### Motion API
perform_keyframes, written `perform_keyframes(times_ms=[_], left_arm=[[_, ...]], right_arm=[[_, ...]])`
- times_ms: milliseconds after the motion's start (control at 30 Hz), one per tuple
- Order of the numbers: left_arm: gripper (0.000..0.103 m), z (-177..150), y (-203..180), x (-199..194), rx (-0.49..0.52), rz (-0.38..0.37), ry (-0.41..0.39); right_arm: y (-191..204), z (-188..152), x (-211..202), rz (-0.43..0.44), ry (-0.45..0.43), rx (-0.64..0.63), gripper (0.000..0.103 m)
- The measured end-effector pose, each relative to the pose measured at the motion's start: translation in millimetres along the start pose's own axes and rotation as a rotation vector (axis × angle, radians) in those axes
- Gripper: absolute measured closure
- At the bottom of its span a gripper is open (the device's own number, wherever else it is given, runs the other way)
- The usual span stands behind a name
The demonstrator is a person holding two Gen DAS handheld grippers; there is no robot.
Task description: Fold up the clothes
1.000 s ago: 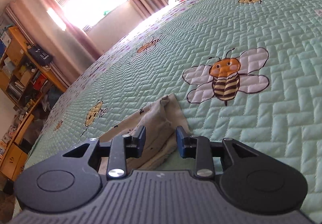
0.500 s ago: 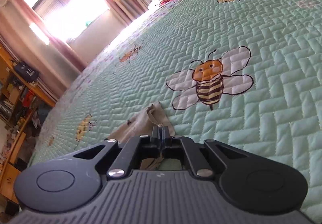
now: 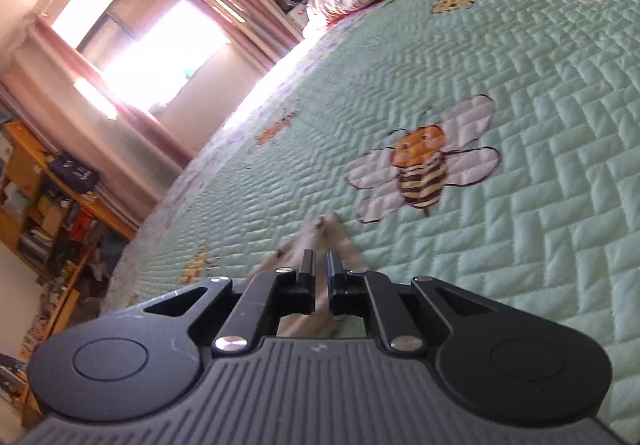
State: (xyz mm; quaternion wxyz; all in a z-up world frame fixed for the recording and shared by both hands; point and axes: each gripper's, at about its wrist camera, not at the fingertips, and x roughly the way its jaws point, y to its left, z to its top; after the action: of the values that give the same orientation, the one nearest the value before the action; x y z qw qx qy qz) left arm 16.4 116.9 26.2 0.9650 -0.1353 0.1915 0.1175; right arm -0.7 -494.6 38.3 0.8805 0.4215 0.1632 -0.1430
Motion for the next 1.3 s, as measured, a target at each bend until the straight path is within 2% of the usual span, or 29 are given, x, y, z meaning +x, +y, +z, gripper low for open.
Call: perform_keyframes(times_ms=[33, 133, 167, 200, 233, 367, 433, 500, 600, 667, 700, 733, 800, 833, 900, 967, 1033, 1100, 1167, 1233, 1300], left_arm=[[0.011, 0, 0, 0, 0.0, 0.0, -0.002], [0.011, 0, 1, 0, -0.004, -0.002, -0.001], [0.011, 0, 1, 0, -0.006, -0.002, 0.0], [0.011, 1, 2, 1, -0.008, -0.004, 0.0], [0.011, 1, 3, 1, -0.01, -0.005, 0.001], [0.011, 2, 3, 2, -0.006, -0.003, 0.007], [0.011, 2, 3, 2, -0.006, -0.002, 0.007], [0.01, 1, 2, 2, -0.004, -0.001, 0.005], [0.009, 1, 2, 0, -0.007, 0.0, -0.001], [0.008, 2, 5, -1, -0.023, -0.004, -0.007], [0.008, 2, 6, -2, -0.033, -0.006, -0.009], [0.008, 3, 8, -2, -0.044, -0.008, -0.011], [0.008, 5, 13, -2, -0.078, -0.013, -0.009], [0.008, 7, 19, 0, -0.116, -0.017, -0.001], [0.007, 13, 35, 5, -0.212, -0.036, 0.038], [0.005, 18, 59, 17, -0.348, -0.089, 0.127], [0.006, 24, 79, 23, -0.456, -0.135, 0.167], [0.006, 31, 88, 27, -0.495, -0.137, 0.177], [0.006, 37, 92, 33, -0.502, -0.107, 0.17], [0.006, 36, 92, 38, -0.524, -0.084, 0.142], [0.006, 30, 81, 36, -0.473, -0.051, 0.096]], right_arm=[[7, -1, 3, 0.029, 0.004, -0.013, 0.085], [19, -5, 29, 0.052, 0.081, -0.062, 0.086], [19, -5, 39, 0.037, 0.111, -0.073, 0.086], [14, -4, 45, -0.019, 0.118, -0.084, 0.087], [9, -2, 50, -0.067, 0.12, -0.091, 0.102], [-13, 6, 37, -0.081, 0.067, -0.048, 0.103], [-1, 4, 26, -0.056, 0.037, -0.095, 0.095], [15, 0, 17, 0.018, 0.018, -0.11, 0.095], [31, -11, 25, 0.109, 0.078, -0.068, 0.088], [41, -20, 33, 0.079, 0.119, -0.114, 0.088], [46, -23, 35, 0.028, 0.122, -0.139, 0.086], [51, -26, 31, 0.026, 0.118, -0.142, 0.086], [66, -41, 17, 0.143, 0.142, -0.126, 0.085], [77, -54, 12, 0.194, 0.178, -0.121, 0.08], [96, -86, 7, 0.287, 0.283, -0.106, 0.072], [117, -127, 10, 0.382, 0.423, -0.074, 0.072], [137, -166, 15, 0.43, 0.537, -0.05, 0.071], [160, -194, 19, 0.456, 0.612, -0.07, 0.07], [193, -204, 18, 0.513, 0.612, -0.151, 0.07], [228, -199, 24, 0.569, 0.587, -0.229, 0.07], [260, -194, 40, 0.604, 0.578, -0.271, 0.07]])
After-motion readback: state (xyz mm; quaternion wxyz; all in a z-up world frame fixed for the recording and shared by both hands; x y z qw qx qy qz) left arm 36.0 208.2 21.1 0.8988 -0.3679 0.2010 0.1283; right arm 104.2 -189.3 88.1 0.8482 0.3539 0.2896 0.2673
